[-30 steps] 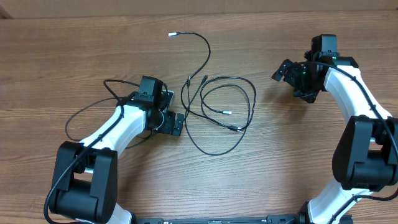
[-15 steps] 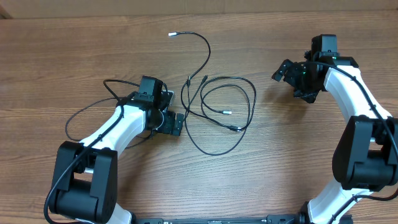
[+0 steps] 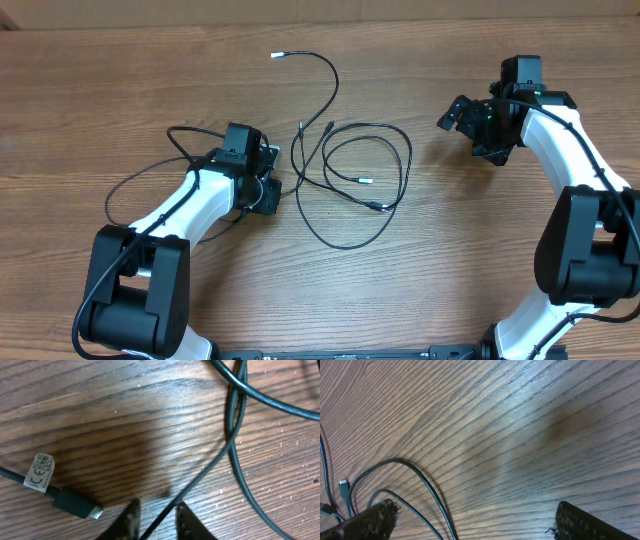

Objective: Untangle cables

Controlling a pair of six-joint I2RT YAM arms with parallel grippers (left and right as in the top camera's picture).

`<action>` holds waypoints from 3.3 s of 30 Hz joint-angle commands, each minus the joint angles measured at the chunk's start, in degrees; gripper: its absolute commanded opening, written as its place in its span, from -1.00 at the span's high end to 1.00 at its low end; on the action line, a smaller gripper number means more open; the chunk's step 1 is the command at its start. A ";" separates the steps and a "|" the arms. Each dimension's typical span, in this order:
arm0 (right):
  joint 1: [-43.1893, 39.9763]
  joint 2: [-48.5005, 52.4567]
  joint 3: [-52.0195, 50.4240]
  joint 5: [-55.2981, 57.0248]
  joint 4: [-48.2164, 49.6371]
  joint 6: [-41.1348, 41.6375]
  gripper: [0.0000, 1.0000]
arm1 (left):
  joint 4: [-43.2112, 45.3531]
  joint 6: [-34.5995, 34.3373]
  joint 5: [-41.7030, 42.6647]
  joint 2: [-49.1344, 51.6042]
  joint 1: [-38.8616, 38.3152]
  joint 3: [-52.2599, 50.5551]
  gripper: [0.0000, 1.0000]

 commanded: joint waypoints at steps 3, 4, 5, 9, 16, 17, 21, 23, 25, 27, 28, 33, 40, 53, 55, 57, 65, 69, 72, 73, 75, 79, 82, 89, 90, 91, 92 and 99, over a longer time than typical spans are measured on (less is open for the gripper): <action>0.04 -1.42 0.92 0.35 0.15 0.00 -1.00 | 0.15 0.61 0.00 0.63 -0.07 -0.55 0.78; 0.04 -1.42 0.92 0.35 0.13 0.02 -1.00 | 0.15 0.61 0.00 0.63 -0.07 -0.55 0.81; 0.04 -1.42 0.92 0.35 0.13 0.02 -1.00 | 0.15 0.61 0.00 0.63 -0.07 -0.55 0.84; 0.04 -1.42 0.92 0.35 0.13 0.00 -1.00 | -0.42 0.61 0.02 0.39 -0.04 -0.13 0.92; 0.04 -1.42 0.92 0.35 0.13 0.00 -1.00 | -0.44 0.57 -0.61 -2.14 0.48 5.64 0.92; 0.04 -1.42 0.92 0.35 0.13 0.02 -1.00 | -0.46 0.42 -0.59 -2.51 0.48 6.97 0.92; 0.04 -1.42 0.92 0.35 0.13 0.02 -1.00 | -0.20 -2.03 -0.39 -2.80 0.44 10.56 0.92; 0.04 -1.42 0.92 0.35 0.13 0.00 -1.00 | 0.20 -2.45 -0.39 -2.78 0.37 10.64 0.91; 0.04 -1.42 0.92 0.35 0.13 0.02 -1.00 | 0.20 -2.38 -0.15 -2.73 0.35 10.64 0.91; 0.04 -1.42 0.92 0.35 0.13 0.02 -1.00 | 0.57 -1.14 1.16 -2.73 0.17 10.64 0.92; 0.04 -1.42 0.92 0.35 0.13 0.00 -1.00 | 0.81 1.16 3.23 -2.73 0.13 10.64 0.92; 0.04 -1.42 0.92 0.35 0.13 0.02 -1.00 | -1.03 22.29 30.64 -3.50 0.26 10.67 0.91; 0.04 -1.42 0.92 0.35 0.13 0.02 -1.00 | -6.16 25.31 44.00 -10.19 6.23 10.80 0.92; 0.04 -1.42 0.92 0.35 0.13 0.00 -1.00 | -2.60 0.20 18.29 -8.68 15.34 9.81 0.92; 0.04 -1.42 0.92 0.35 0.13 0.02 -1.00 | -1.57 -1.79 17.33 -6.78 15.26 9.70 0.92; 0.04 -1.42 0.92 0.35 0.13 0.00 -1.00 | -0.70 -1.79 18.36 -4.72 15.02 9.70 0.92; 0.04 -1.42 0.92 0.35 0.13 0.02 -1.00 | 5.09 -0.72 28.98 2.34 12.31 9.70 0.92; 0.04 -1.42 0.92 0.35 0.13 0.00 -1.00 | 7.50 -1.05 28.79 4.55 10.32 9.70 0.92; 0.04 -1.42 0.92 0.35 0.13 0.00 -1.00 | 7.93 -3.72 25.27 5.46 9.42 9.70 0.92; 0.04 -1.42 0.92 0.35 0.13 0.02 -1.00 | 8.09 -5.11 23.41 5.55 9.27 9.70 0.91; 0.04 -1.42 0.92 0.35 0.13 0.00 -1.00 | 8.15 -7.45 20.13 5.55 9.07 9.70 0.92; 0.04 -1.42 0.92 0.35 0.15 0.00 -1.00 | 7.37 -11.04 11.39 5.55 9.16 9.70 0.91; 0.04 -1.42 0.92 0.35 0.13 0.00 -1.00 | 6.91 -13.44 6.56 5.55 9.73 9.70 0.91; 0.04 -1.42 0.92 0.35 0.13 0.00 -1.00 | 4.83 -18.38 -0.17 5.55 10.93 9.70 0.92; 0.04 -1.42 0.92 0.35 0.13 0.02 -1.00 | 4.59 -19.06 -1.36 5.55 11.10 9.70 0.91; 0.04 -1.42 0.92 0.35 0.15 0.00 -1.00 | 4.35 -19.80 -2.36 5.55 11.32 9.70 0.91; 0.04 -1.42 0.92 0.35 0.13 0.00 -0.99 | 4.15 -20.31 -2.95 5.55 11.58 9.70 0.91; 0.04 -1.42 0.92 0.35 0.13 0.00 -1.00 | 2.58 -22.03 -5.70 5.55 14.49 9.70 0.92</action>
